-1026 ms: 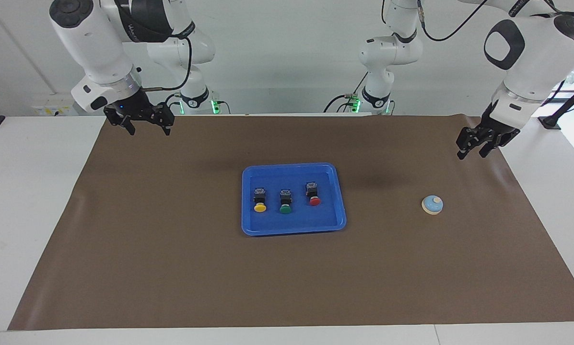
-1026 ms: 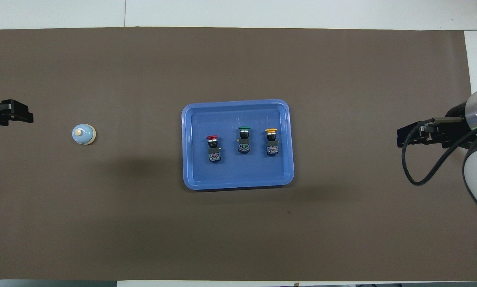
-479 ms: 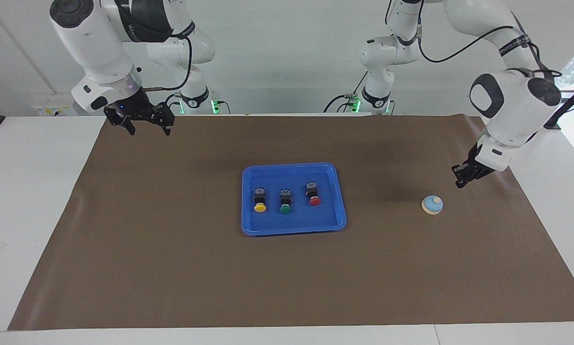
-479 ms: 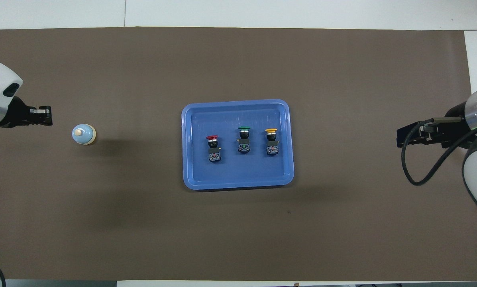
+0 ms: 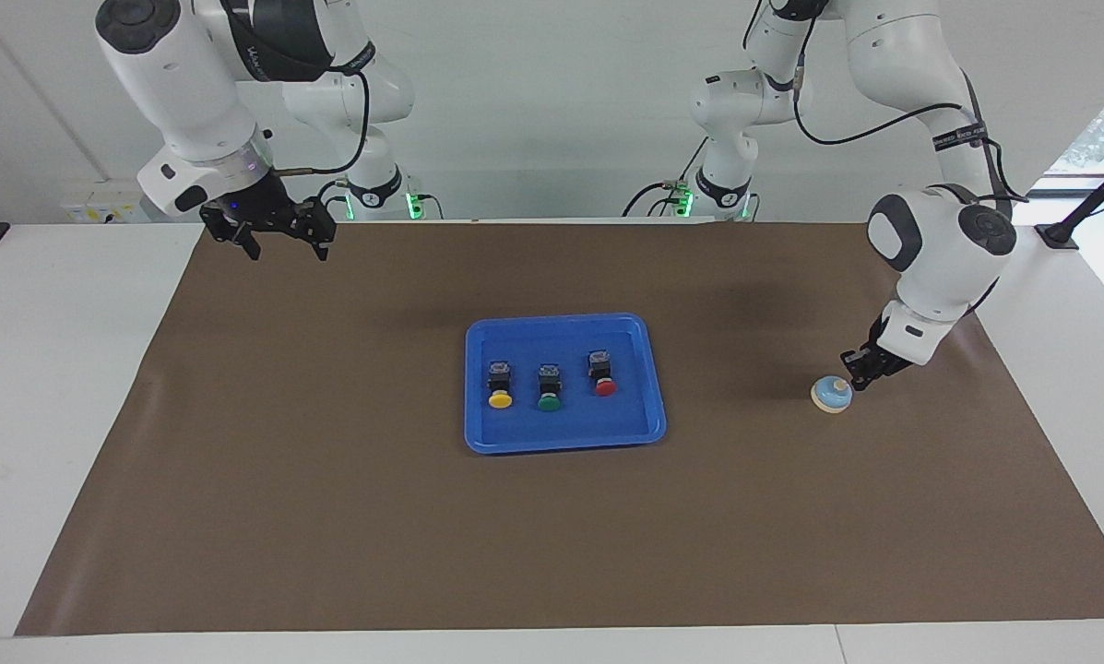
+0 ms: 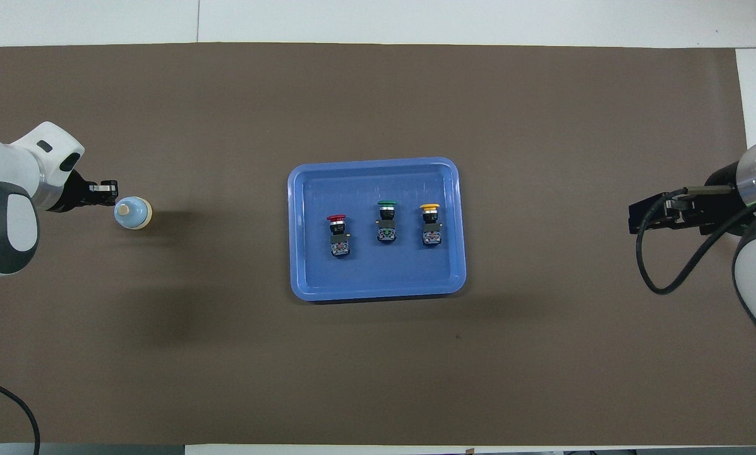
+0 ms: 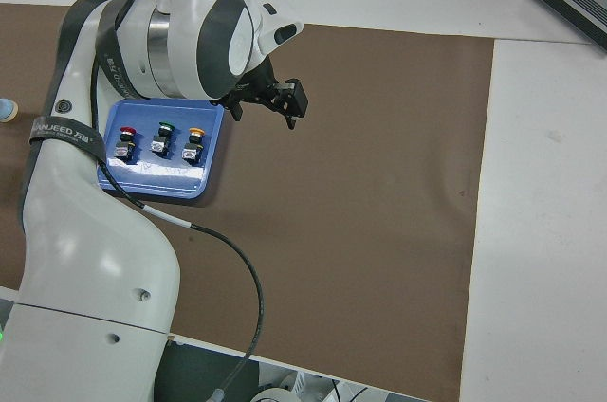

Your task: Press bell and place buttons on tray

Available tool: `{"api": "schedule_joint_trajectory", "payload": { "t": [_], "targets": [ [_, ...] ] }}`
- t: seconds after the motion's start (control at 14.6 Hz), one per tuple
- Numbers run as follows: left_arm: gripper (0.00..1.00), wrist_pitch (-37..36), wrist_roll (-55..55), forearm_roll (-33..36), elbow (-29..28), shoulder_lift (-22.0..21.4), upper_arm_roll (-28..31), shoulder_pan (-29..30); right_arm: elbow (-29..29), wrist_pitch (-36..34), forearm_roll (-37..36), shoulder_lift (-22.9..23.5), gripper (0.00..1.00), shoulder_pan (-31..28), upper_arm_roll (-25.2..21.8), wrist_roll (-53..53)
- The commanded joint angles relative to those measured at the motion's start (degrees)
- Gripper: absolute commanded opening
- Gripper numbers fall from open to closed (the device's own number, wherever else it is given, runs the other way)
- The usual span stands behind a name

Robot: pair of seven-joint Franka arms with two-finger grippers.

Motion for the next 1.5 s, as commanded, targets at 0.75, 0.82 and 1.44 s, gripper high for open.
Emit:
{"api": "schedule_joint_trajectory", "payload": {
  "t": [0.75, 0.82, 1.44],
  "targets": [
    [0.44, -25.22, 0.0, 0.26, 17.63, -0.98, 0.44, -0.99, 0.79, -0.89, 0.4, 0.33, 1.0, -0.86, 0.64, -0.74],
    [0.77, -27.16, -0.34, 0.26, 17.91, -2.03, 0.35, -0.99, 0.79, -0.89, 0.4, 0.33, 1.0, -0.86, 0.64, -0.74],
    [1.0, -42.11, -0.53, 0.08, 17.74, -13.72, 0.35, -0.38, 0.79, -0.89, 0.4, 0.33, 1.0, -0.86, 0.64, -0.74]
  ]
}}
